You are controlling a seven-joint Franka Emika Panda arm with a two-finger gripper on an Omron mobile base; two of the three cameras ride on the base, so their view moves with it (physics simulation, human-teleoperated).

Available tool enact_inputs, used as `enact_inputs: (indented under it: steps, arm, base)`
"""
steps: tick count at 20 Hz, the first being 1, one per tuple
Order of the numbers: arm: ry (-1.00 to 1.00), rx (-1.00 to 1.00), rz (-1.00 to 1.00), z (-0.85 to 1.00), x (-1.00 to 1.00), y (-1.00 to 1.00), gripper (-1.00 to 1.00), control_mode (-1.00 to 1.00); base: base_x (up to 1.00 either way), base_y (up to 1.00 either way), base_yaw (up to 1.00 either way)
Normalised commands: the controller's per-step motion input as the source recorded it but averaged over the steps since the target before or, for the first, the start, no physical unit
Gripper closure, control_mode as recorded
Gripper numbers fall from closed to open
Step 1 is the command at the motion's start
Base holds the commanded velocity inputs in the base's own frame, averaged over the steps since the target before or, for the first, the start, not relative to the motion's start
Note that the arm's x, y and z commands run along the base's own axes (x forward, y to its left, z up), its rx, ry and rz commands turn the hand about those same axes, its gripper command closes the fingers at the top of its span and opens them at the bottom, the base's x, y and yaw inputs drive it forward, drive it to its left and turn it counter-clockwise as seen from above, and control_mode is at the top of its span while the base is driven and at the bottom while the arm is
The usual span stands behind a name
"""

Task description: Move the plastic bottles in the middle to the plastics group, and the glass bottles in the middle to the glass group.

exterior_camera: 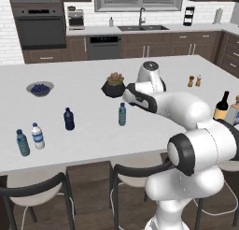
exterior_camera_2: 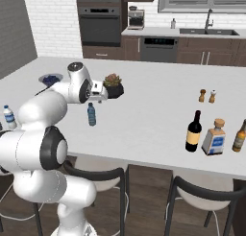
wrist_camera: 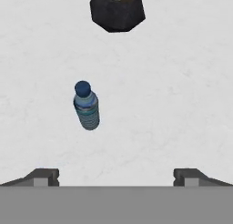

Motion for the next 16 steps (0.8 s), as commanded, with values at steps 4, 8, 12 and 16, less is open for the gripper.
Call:
enact_inputs:
  steps: [4, 8, 12, 16]
  arm:
    - [0.06, 0.03, 0.08, -0.30, 0.00, 0.04, -1.00, -1.00]
    - [0.08, 0.00, 0.07, -0.30, 0.03, 0.24, -1.00, -1.00]
    - [0.06, 0.00, 0.06, -0.20, 0.06, 0.45, -1.00, -1.00]
    - [0.02, 0.00, 0.01, -0.03, 0.15, 0.38, -1.00, -1.00]
  base:
    - [0.00, 0.00, 0.00]
    - [0.00, 0.00, 0.00]
    - [0.00, 0.00, 0.00]
    - [0.00, 0.00, 0.00]
